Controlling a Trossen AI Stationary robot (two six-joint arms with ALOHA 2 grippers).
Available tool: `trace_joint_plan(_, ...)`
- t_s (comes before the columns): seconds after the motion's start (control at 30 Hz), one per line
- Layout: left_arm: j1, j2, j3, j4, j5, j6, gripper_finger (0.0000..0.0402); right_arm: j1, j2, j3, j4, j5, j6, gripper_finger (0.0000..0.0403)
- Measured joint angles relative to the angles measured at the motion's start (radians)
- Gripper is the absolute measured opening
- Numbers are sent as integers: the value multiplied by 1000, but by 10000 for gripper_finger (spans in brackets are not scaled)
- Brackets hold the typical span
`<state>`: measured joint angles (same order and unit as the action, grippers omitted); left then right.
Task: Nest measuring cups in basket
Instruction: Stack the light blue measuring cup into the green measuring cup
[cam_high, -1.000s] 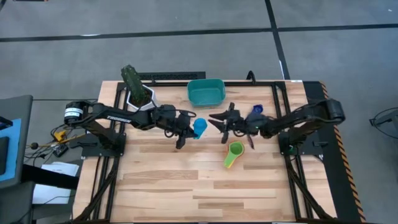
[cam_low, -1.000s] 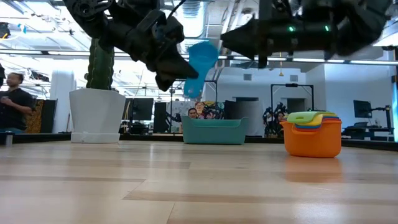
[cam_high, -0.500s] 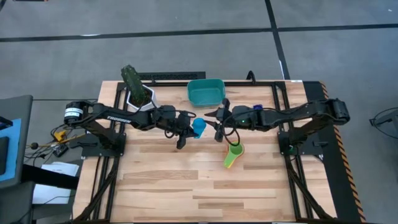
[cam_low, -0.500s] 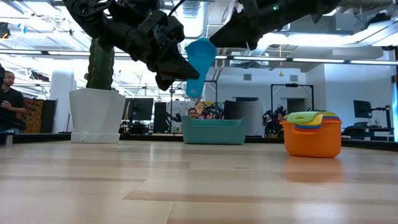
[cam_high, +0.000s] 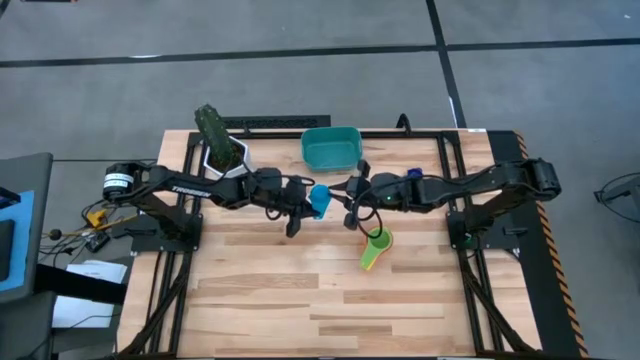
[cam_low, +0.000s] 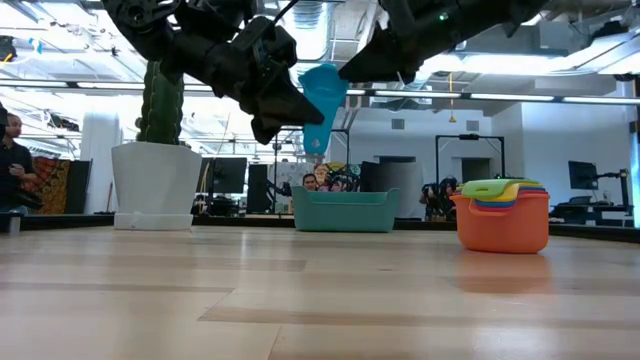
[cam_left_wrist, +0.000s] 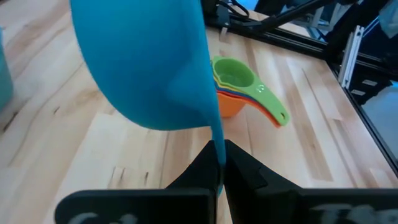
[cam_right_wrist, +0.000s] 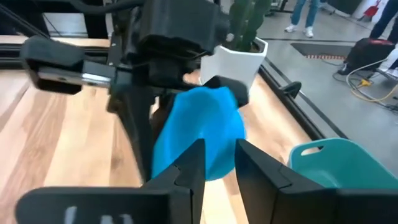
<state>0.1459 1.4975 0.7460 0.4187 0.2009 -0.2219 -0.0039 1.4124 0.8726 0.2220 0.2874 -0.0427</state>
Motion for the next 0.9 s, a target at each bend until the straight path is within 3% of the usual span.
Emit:
trace_joint_plan(0.3, -2, 1, 0, 37, -4, -29, 0, -20, 0, 0, 20, 0, -14, 71)
trace_joint_plan(0.9, -10, 11, 0, 99, -53, -88, 0, -59, -1, 0, 52, -1, -48, 72)
